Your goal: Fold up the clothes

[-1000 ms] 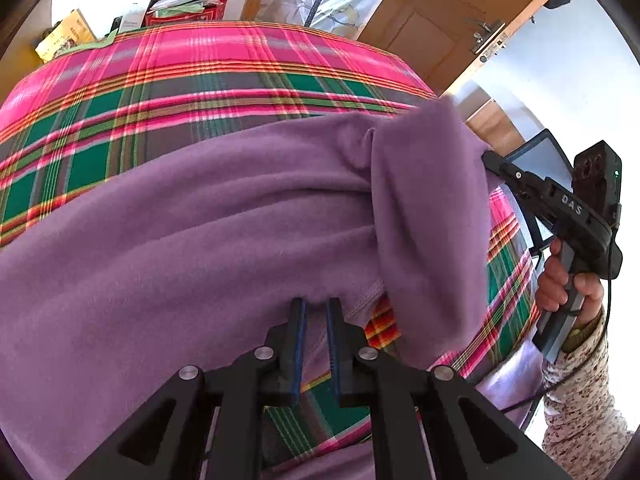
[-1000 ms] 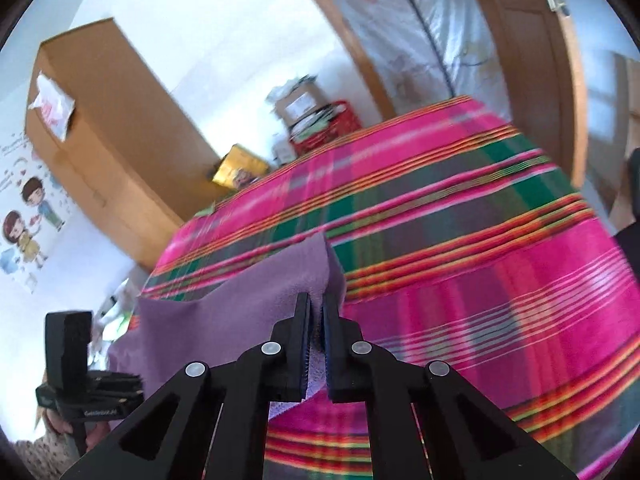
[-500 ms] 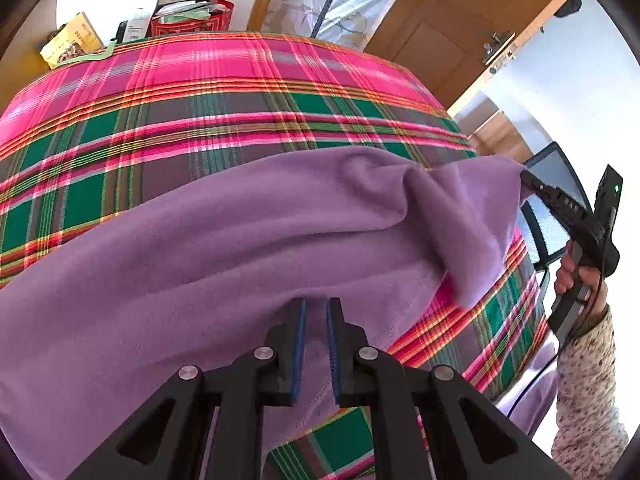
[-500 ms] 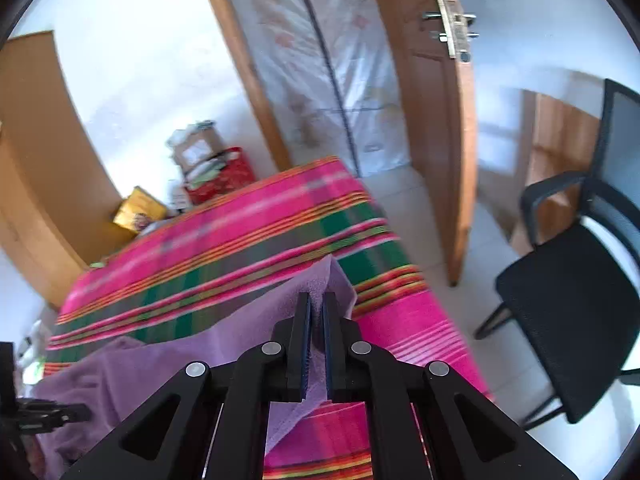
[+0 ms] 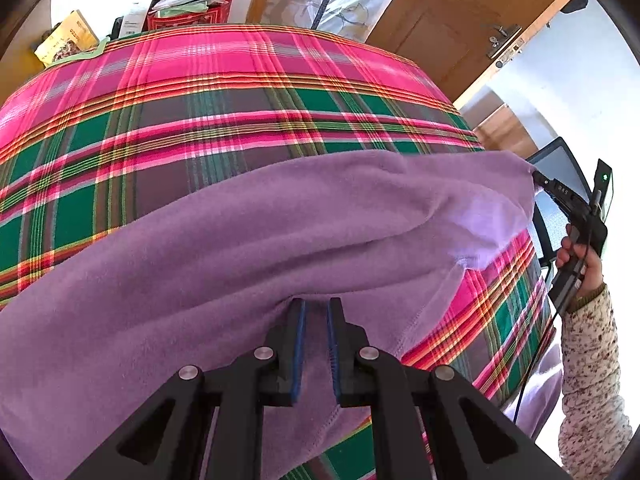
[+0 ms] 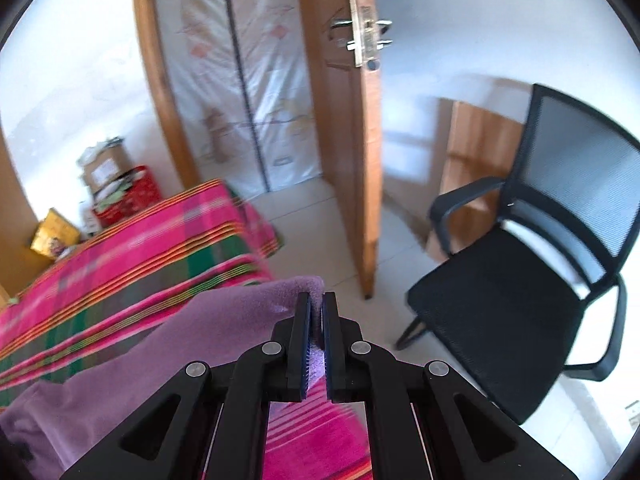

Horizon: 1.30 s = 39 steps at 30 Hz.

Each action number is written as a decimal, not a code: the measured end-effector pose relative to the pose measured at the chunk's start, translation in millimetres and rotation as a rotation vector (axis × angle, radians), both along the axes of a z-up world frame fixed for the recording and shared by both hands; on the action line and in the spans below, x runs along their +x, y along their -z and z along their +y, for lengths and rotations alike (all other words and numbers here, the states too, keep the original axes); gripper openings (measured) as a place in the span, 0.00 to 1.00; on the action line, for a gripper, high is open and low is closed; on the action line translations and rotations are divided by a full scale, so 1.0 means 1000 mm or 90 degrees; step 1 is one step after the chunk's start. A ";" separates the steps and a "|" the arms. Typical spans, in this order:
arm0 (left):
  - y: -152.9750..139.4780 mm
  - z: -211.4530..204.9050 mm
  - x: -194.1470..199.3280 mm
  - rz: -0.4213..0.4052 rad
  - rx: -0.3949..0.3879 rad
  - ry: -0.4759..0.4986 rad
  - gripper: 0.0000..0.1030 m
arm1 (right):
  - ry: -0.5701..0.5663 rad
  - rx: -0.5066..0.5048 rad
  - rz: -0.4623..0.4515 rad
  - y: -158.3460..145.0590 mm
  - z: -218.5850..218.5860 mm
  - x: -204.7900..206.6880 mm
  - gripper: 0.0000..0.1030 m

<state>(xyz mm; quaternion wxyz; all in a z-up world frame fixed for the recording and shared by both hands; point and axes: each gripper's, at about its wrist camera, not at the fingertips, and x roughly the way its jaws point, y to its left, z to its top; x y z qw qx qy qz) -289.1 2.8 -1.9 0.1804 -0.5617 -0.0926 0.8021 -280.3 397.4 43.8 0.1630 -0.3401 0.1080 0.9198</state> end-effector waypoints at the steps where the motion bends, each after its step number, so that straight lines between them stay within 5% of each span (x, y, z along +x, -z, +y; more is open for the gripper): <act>1: 0.000 0.002 0.000 0.001 -0.003 0.003 0.12 | 0.007 0.002 -0.002 0.001 0.003 -0.002 0.05; 8: -0.001 0.005 0.006 -0.001 -0.003 0.018 0.15 | 0.005 0.055 -0.040 0.014 -0.004 -0.020 0.05; 20: -0.020 -0.010 0.039 0.027 -0.022 0.028 0.16 | -0.007 0.011 -0.027 0.003 -0.014 0.014 0.18; 29: -0.035 -0.096 0.069 0.020 -0.040 -0.103 0.17 | -0.225 -0.060 -0.010 -0.021 -0.096 0.059 0.18; 36: -0.046 -0.176 0.094 0.025 -0.102 -0.219 0.17 | -0.463 -0.029 -0.037 -0.024 -0.200 0.066 0.19; 39: -0.049 -0.198 0.098 0.045 -0.178 -0.243 0.20 | -0.546 0.005 -0.041 -0.023 -0.246 0.063 0.20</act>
